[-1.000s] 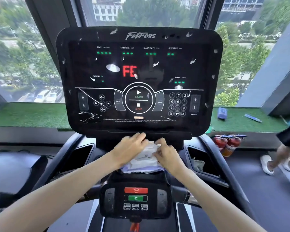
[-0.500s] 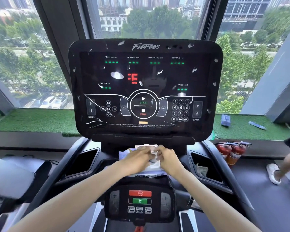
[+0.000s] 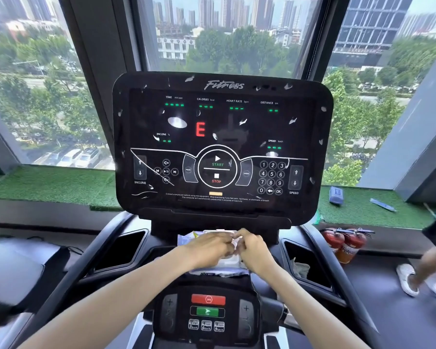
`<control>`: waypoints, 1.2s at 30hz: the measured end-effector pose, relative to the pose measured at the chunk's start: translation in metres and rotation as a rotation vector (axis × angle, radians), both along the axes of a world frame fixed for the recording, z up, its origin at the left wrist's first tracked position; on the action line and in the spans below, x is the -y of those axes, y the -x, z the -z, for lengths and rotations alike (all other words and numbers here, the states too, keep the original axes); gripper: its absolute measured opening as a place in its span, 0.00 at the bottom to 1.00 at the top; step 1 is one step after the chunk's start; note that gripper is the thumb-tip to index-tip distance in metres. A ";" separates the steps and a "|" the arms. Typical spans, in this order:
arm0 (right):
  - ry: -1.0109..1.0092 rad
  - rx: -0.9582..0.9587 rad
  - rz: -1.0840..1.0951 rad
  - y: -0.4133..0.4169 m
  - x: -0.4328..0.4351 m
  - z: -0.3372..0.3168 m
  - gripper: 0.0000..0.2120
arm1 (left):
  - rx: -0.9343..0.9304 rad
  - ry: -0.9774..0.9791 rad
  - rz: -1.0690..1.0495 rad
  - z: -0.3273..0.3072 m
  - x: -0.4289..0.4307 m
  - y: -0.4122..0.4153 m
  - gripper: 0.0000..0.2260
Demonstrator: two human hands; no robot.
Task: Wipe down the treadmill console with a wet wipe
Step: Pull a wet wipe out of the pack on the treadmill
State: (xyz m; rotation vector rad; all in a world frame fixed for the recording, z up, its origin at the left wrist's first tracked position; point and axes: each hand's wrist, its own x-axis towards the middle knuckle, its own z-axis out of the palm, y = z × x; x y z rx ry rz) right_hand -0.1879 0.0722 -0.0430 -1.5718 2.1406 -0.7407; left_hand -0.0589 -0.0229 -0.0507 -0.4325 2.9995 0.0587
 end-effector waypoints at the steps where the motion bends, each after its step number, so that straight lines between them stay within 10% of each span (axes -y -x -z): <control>1: -0.001 -0.018 0.014 0.000 0.001 0.001 0.16 | 0.026 0.018 0.024 -0.005 -0.002 0.002 0.06; 36: -0.304 -0.569 -0.384 -0.040 0.038 -0.012 0.12 | -0.118 -0.093 -0.190 -0.004 0.008 -0.052 0.10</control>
